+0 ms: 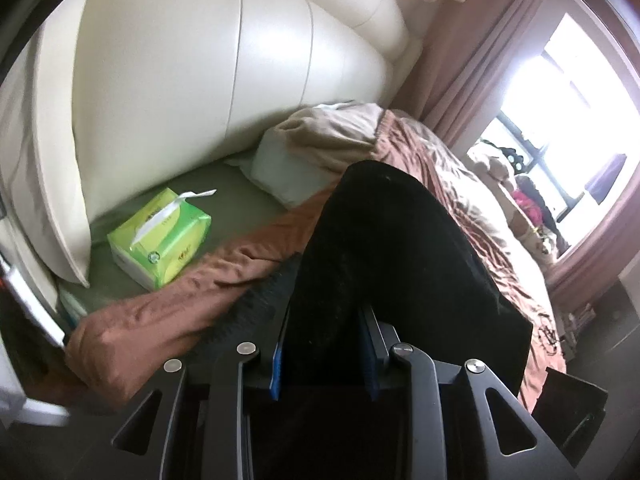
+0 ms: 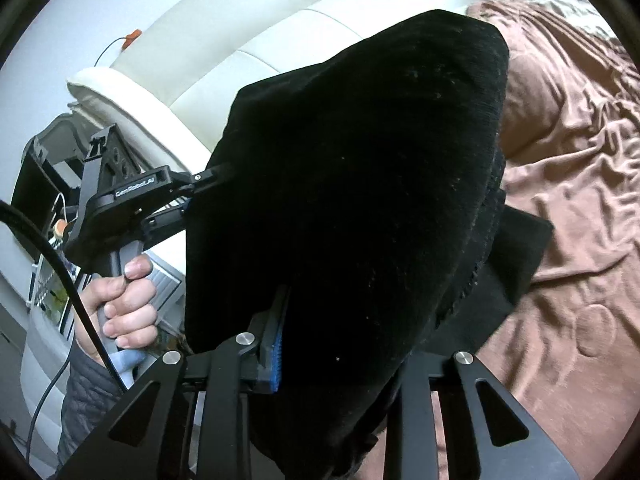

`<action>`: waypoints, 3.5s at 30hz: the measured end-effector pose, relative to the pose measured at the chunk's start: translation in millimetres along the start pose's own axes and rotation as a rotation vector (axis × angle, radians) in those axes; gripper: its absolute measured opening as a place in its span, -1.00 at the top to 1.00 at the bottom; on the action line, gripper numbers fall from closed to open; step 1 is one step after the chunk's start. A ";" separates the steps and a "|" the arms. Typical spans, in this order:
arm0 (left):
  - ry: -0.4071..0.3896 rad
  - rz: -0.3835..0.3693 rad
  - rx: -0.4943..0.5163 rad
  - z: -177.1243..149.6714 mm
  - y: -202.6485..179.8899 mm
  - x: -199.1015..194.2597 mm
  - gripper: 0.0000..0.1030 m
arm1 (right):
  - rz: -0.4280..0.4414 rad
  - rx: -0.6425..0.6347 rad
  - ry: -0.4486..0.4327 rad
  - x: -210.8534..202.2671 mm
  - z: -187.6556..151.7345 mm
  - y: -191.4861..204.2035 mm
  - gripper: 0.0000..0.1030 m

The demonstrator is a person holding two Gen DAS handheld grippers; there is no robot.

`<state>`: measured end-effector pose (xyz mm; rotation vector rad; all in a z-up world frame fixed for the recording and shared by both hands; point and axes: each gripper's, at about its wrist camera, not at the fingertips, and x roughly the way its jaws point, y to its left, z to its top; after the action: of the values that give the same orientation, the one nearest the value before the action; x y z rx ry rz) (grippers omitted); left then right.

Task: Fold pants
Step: 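Lower the folded pants onto the bed beside the tissue box, then open both grippers and pull them back from the pants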

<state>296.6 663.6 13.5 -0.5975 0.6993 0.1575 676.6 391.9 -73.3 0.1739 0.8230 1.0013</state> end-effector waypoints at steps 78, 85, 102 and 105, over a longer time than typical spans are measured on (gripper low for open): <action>0.115 0.319 0.071 -171.1 -41.1 31.8 0.17 | -0.273 -0.515 0.274 28.8 -3.5 -61.5 0.55; 0.049 0.298 0.100 -172.7 -81.9 2.2 -0.42 | -0.289 -0.493 0.219 -33.2 -3.1 -48.0 -0.11; -0.056 0.297 0.218 -205.4 -179.5 -53.6 -0.99 | -0.398 -0.432 0.133 -189.8 -30.6 -13.0 -1.00; -0.071 0.287 0.236 -213.5 -197.9 -63.6 -0.99 | -0.418 -0.414 0.112 -220.7 -37.6 -8.3 -1.00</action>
<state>194.3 383.8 16.7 -0.2628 0.7206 0.3563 596.3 201.9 14.1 -0.3982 0.6979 0.7674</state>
